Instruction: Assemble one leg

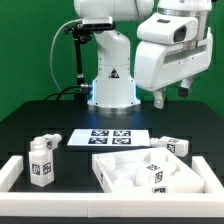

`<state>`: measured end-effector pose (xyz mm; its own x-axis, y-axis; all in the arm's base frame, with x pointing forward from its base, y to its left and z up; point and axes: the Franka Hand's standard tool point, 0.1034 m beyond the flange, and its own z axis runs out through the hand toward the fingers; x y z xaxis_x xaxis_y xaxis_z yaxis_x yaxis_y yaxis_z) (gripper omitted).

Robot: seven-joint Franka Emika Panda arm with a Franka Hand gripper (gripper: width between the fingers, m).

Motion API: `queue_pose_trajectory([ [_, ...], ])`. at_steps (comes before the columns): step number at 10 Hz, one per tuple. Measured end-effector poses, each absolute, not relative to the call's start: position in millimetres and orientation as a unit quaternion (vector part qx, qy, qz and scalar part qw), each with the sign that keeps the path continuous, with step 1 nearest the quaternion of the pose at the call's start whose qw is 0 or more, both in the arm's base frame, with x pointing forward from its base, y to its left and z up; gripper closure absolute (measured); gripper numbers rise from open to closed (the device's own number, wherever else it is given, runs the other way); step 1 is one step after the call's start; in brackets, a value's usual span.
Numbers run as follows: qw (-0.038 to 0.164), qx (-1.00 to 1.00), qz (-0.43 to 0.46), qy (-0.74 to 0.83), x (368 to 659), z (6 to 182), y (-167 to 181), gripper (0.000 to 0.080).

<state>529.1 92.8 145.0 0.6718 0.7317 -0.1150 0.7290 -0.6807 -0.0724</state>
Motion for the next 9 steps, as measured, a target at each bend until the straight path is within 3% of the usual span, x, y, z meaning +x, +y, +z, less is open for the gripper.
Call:
queue_pose_trajectory([
  [5,0.012,-0.91,0.066,-0.408,529,143.2,91,0.015],
  [7,0.027,-0.866,0.057,-0.497,525,129.4,63,0.015],
  [9,0.029,-0.835,0.04,-0.549,520,114.8,50,0.015],
])
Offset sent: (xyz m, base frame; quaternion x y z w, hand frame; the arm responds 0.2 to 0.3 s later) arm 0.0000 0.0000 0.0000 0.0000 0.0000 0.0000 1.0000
